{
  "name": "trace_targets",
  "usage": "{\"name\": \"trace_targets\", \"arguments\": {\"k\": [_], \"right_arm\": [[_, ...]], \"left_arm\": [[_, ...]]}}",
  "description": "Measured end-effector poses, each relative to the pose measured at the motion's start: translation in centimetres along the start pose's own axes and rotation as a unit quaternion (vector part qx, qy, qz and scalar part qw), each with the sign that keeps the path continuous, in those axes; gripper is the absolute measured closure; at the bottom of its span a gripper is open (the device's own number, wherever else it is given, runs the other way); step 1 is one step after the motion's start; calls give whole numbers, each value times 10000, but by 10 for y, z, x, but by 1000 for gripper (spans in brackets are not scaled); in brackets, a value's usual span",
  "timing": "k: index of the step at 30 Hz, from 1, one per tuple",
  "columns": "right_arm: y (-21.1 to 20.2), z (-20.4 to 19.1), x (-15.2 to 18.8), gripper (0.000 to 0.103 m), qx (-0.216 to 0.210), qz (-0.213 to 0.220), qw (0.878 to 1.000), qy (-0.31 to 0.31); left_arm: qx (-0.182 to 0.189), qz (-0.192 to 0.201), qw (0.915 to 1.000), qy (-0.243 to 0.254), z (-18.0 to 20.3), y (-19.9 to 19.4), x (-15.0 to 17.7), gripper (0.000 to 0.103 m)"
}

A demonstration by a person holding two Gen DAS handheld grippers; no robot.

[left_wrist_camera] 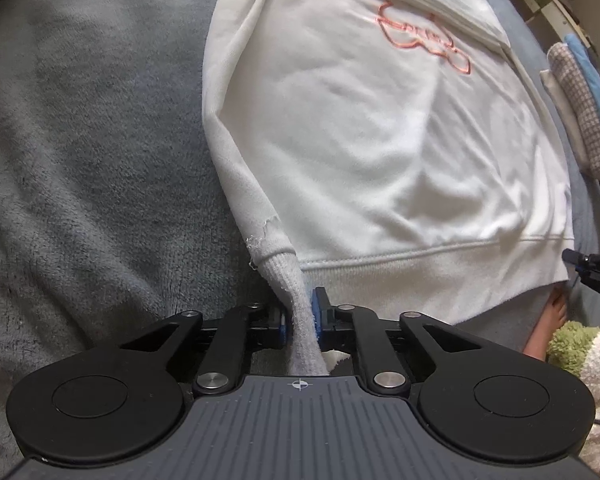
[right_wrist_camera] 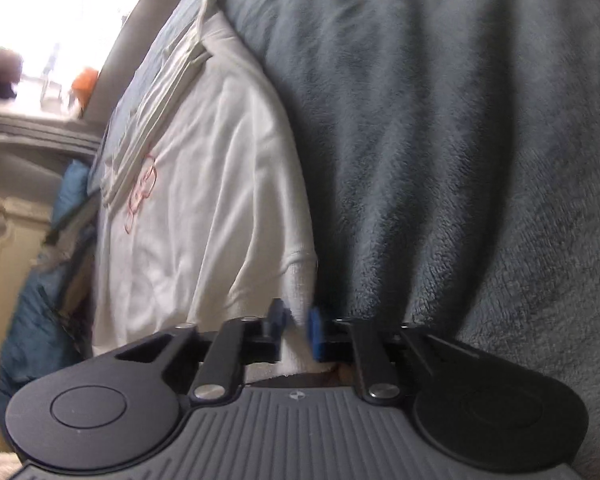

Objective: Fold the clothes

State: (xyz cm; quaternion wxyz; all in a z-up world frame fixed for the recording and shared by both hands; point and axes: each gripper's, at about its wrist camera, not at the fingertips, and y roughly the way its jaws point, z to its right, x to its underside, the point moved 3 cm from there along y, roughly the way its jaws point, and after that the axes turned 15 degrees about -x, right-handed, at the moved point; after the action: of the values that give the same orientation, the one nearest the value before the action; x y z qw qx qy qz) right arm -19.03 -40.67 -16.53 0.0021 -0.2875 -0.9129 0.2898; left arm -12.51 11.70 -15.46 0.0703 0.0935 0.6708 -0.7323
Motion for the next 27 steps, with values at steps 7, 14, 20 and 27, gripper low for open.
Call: {"name": "trace_targets", "arguments": {"k": [7, 14, 20, 27], "right_arm": [[-7, -47, -24, 99, -482, 433, 9956, -670], [-1, -93, -73, 99, -864, 863, 9846, -1250], [13, -118, -123, 99, -1074, 1245, 9745, -1525], [44, -136, -186, 99, -1160, 1542, 9663, -1702]], "left_arm": [[286, 405, 9982, -341, -6, -30, -21, 96], [294, 1015, 9930, -519, -4, -57, -72, 96], [203, 1562, 9849, -718, -3, -70, -127, 96], [91, 1774, 9781, -1087, 4, -57, -199, 96]]}}
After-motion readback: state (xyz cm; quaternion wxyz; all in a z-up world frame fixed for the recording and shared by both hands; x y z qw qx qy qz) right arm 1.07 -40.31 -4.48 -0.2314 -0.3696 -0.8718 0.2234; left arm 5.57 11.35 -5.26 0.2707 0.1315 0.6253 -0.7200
